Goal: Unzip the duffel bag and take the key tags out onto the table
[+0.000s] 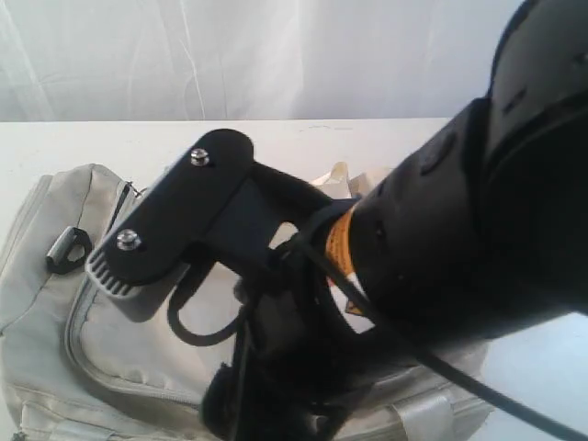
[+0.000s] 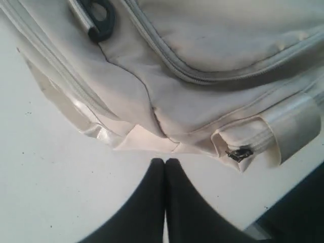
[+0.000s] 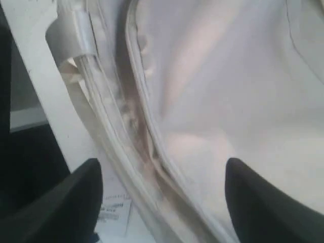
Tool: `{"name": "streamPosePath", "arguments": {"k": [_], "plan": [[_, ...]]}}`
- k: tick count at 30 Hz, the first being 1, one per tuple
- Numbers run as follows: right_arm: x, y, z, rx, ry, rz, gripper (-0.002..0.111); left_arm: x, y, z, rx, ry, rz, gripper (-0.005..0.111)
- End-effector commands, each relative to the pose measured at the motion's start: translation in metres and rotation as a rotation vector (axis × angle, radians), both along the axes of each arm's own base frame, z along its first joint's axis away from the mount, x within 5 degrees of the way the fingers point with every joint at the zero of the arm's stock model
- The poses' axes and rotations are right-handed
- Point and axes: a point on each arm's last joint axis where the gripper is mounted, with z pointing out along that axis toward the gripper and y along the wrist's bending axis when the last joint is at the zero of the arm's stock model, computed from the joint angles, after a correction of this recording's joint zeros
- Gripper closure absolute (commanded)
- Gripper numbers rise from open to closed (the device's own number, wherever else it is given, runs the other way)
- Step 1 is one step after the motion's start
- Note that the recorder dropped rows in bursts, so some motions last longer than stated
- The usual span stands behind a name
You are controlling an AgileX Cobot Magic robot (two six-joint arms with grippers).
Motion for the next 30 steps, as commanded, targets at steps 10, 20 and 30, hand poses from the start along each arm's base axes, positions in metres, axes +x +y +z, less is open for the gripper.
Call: {"name": "streamPosePath", "arguments": {"k": [10, 20, 30], "plan": [[0.019, 0.029, -0.036, -0.126, 0.028, 0.024, 0.047, -0.013, 0.004, -0.033, -0.155, -0.233, 0.025, 0.107], [0.035, 0.041, -0.064, -0.234, -0.021, 0.012, 0.052, -0.019, 0.007, -0.034, -0.17, -0.264, 0.025, 0.107], [0.047, 0.047, -0.05, -0.203, -0.163, 0.039, 0.108, -0.021, 0.008, -0.034, -0.179, -0.273, 0.024, 0.107]]}}
